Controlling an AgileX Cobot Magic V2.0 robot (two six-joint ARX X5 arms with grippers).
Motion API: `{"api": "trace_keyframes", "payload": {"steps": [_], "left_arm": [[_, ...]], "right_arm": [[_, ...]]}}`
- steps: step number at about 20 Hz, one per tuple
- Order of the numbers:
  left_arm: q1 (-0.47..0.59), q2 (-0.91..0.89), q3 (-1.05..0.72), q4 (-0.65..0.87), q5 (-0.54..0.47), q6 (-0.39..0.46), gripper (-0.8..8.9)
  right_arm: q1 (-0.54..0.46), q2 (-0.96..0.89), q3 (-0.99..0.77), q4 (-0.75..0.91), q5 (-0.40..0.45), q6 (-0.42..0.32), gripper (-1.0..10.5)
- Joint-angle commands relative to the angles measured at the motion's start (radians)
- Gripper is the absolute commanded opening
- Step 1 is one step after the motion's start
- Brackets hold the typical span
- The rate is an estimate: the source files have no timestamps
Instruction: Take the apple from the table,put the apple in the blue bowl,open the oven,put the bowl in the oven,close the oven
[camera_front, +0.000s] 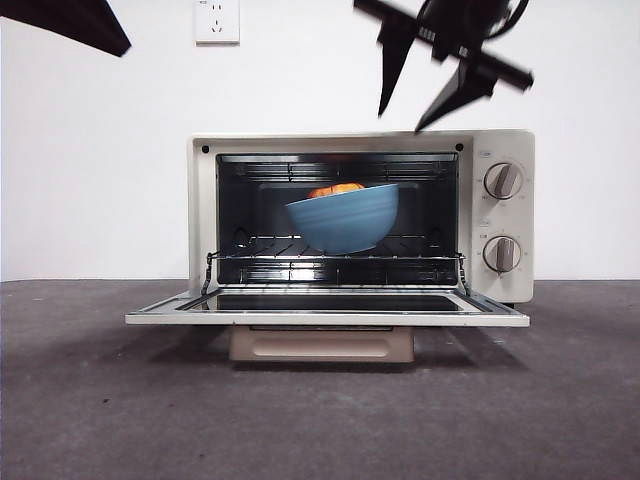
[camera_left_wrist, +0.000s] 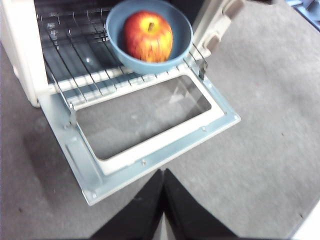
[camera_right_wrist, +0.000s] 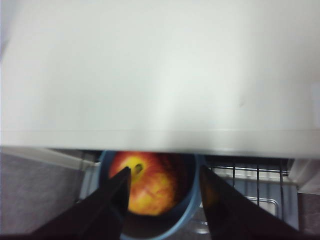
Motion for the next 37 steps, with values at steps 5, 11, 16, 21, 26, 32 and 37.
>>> {"api": "trace_keyframes", "payload": {"steps": [5, 11, 16, 21, 26, 32, 37], "left_arm": [[0.127, 0.128, -0.076, 0.163, 0.006, -0.058, 0.06], [0.246, 0.330, -0.112, 0.306, 0.114, -0.083, 0.06], [0.253, 0.563, -0.112, 0.410, 0.160, -0.101, 0.06], [0.245, 0.704, -0.112, 0.491, 0.166, -0.123, 0.06], [0.240, 0.789, -0.112, 0.534, 0.277, -0.129, 0.06], [0.239, 0.808, -0.112, 0.586, 0.413, -0.168, 0.06], [0.239, 0.806, -0.112, 0.735, 0.531, -0.296, 0.06]], "right_arm": [[0.011, -0.223, 0.021, -0.164, 0.001, -0.212, 2.2], [0.011, -0.432, 0.021, -0.436, 0.001, -0.358, 2.2], [0.011, -0.557, 0.020, -0.520, 0.002, -0.369, 2.2], [0.011, -0.642, 0.020, -0.552, 0.001, -0.368, 2.2], [0.011, -0.706, 0.020, -0.562, 0.003, -0.360, 2.2], [0.011, -0.756, 0.020, -0.568, 0.055, -0.353, 2.2], [0.011, -0.766, 0.020, -0.588, 0.061, -0.349, 2.2]]}}
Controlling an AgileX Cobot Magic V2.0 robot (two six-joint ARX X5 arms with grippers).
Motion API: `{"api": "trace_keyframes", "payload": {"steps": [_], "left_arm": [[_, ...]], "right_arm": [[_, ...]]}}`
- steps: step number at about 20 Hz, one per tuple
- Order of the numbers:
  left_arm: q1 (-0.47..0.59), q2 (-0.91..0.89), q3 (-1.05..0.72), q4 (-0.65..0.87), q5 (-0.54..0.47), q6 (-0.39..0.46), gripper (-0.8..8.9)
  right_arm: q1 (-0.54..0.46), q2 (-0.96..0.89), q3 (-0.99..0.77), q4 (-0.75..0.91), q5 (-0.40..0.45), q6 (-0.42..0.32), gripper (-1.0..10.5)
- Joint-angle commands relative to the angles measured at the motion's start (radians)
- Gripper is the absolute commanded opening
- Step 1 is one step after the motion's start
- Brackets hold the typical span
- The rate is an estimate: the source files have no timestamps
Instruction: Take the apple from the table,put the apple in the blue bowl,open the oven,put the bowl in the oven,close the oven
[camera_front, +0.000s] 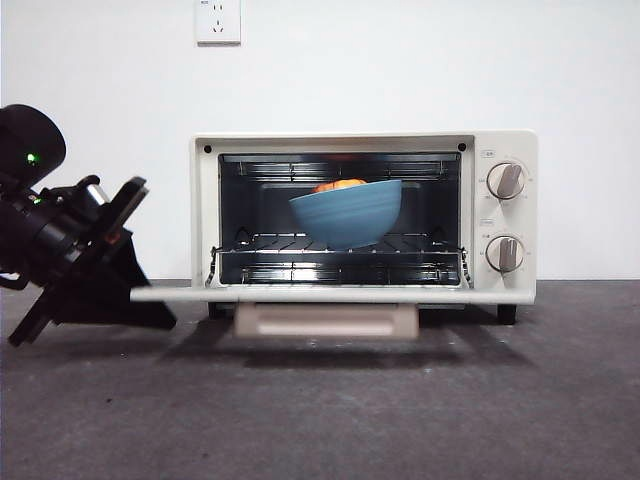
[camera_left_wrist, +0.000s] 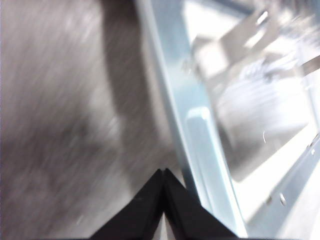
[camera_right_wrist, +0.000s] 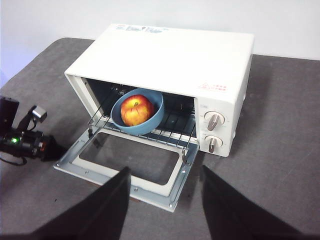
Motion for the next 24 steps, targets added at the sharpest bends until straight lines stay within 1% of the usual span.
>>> {"api": "trace_keyframes", "payload": {"steps": [1, 7, 9, 12, 16, 19, 22, 24], "left_arm": [[-0.016, 0.012, 0.018, 0.135, 0.101, -0.111, 0.06], [0.002, 0.012, 0.019, 0.466, 0.105, -0.349, 0.06], [0.008, 0.012, 0.023, 0.570, 0.058, -0.414, 0.06], [0.013, 0.012, 0.063, 0.584, 0.000, -0.420, 0.06], [0.014, 0.005, 0.089, 0.579, -0.004, -0.424, 0.07], [0.009, -0.019, 0.089, 0.544, -0.003, -0.417, 0.07], [-0.002, -0.068, 0.089, 0.464, -0.010, -0.353, 0.07], [-0.010, -0.118, 0.089, 0.384, -0.037, -0.303, 0.07]], "right_arm": [[0.006, 0.007, 0.020, -0.004, 0.005, 0.011, 2.2], [0.006, 0.007, 0.020, -0.026, 0.004, 0.011, 2.2], [0.006, 0.007, 0.020, -0.039, 0.004, 0.011, 2.2], [0.006, 0.007, 0.020, -0.067, 0.004, 0.013, 2.2], [0.006, 0.007, 0.019, -0.087, -0.003, 0.011, 2.2], [0.006, 0.007, 0.011, -0.087, -0.004, 0.007, 2.2], [0.006, 0.007, -0.015, -0.075, -0.004, 0.001, 2.2], [0.006, -0.006, -0.059, -0.043, -0.007, 0.001, 2.2]]}}
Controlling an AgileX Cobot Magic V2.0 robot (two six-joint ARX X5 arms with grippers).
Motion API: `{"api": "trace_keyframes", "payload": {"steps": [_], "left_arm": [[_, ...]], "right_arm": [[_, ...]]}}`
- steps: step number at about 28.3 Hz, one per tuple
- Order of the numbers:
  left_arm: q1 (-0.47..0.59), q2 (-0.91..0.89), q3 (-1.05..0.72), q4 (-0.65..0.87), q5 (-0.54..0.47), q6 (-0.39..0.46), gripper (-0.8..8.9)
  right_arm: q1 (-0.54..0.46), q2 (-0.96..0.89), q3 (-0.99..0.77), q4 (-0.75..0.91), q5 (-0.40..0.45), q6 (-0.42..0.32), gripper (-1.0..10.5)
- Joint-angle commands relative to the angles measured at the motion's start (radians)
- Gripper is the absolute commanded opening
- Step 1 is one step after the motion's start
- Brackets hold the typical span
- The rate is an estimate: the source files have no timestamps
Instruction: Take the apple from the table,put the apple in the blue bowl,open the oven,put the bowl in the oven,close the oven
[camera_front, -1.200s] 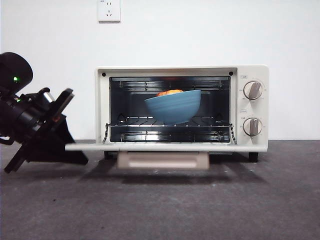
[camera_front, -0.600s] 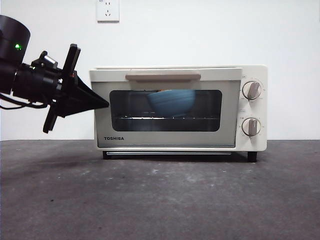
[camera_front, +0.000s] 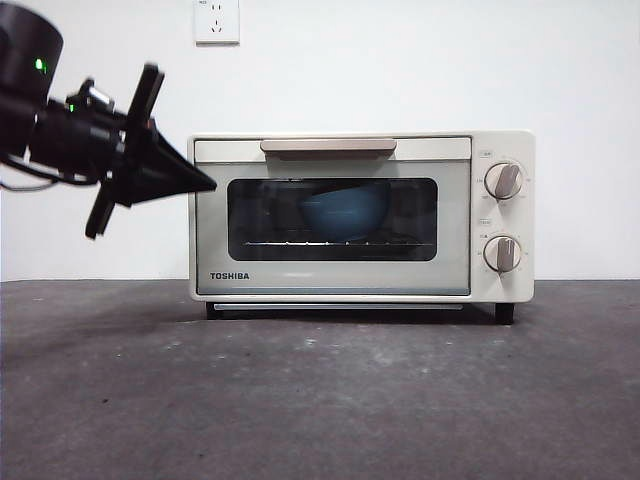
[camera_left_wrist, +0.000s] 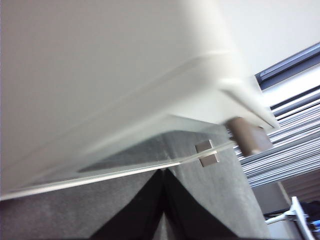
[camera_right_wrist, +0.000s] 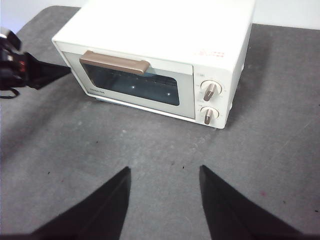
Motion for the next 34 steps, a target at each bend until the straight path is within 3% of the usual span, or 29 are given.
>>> {"api": "trace_keyframes", "payload": {"steps": [1, 10, 14, 20, 25, 26, 34], "left_arm": [[-0.016, -0.074, 0.016, -0.105, -0.040, 0.119, 0.07], [-0.091, -0.402, 0.016, -0.536, -0.293, 0.408, 0.07], [-0.143, -0.545, 0.013, -0.638, -0.398, 0.484, 0.07], [-0.216, -0.706, -0.028, -0.659, -0.493, 0.486, 0.07], [-0.238, -0.784, -0.110, -0.671, -0.528, 0.486, 0.07], [-0.238, -0.793, -0.121, -0.672, -0.532, 0.486, 0.07], [-0.238, -0.824, -0.146, -0.674, -0.540, 0.484, 0.07]], "right_arm": [[0.006, -0.016, -0.060, 0.057, -0.005, 0.001, 2.2], [0.006, -0.179, -0.494, 0.528, -0.087, -0.029, 2.2], [0.006, -0.230, -0.673, 0.744, -0.090, -0.043, 2.2], [0.006, -0.245, -0.891, 0.985, -0.088, -0.024, 2.1], [0.006, -0.244, -0.994, 1.174, -0.086, 0.014, 0.3], [0.006, -0.243, -0.998, 1.188, -0.086, 0.014, -0.1], [0.006, -0.243, -0.998, 1.188, -0.051, 0.029, 0.0]]}}
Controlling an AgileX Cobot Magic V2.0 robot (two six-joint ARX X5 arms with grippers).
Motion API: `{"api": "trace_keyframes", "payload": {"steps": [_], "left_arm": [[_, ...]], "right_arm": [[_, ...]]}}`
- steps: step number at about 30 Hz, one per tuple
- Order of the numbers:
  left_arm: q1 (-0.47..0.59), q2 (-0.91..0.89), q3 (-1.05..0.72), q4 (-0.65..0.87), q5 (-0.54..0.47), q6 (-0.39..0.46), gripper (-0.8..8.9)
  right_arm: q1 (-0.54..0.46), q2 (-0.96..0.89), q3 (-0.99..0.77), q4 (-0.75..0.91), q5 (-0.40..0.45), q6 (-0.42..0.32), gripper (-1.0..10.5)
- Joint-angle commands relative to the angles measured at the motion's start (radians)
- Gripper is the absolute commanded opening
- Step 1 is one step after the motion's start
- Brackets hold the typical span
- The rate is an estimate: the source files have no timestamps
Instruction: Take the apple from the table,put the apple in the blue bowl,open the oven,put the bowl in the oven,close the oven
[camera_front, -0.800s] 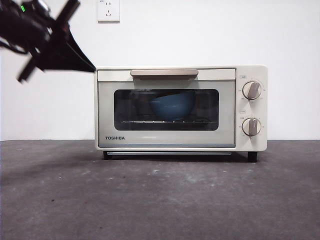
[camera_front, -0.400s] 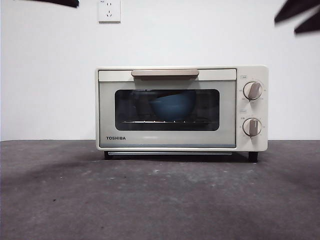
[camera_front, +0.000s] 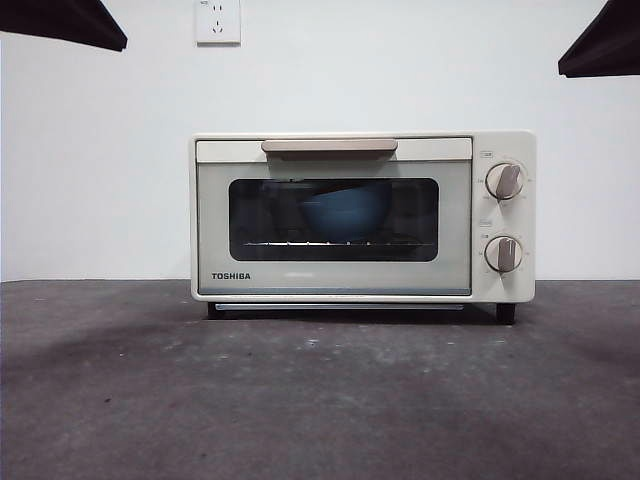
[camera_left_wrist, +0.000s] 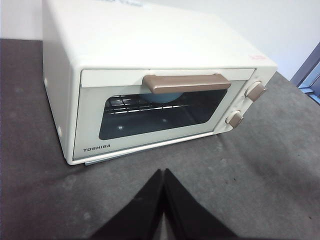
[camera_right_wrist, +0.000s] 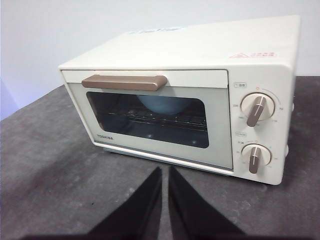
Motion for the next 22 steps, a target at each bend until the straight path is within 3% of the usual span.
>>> {"api": "trace_keyframes", "payload": {"steps": [1, 20, 22], "left_arm": [[-0.006, 0.008, 0.008, 0.009, -0.005, 0.005, 0.07], [-0.006, 0.008, 0.008, -0.011, -0.005, 0.008, 0.07], [-0.006, 0.008, 0.008, -0.013, -0.005, 0.055, 0.07]], "right_arm": [[0.006, 0.003, 0.005, 0.010, 0.001, 0.013, 0.0], [0.005, 0.003, 0.005, 0.010, 0.008, 0.013, 0.0], [0.005, 0.003, 0.005, 0.010, 0.008, 0.013, 0.0]]}}
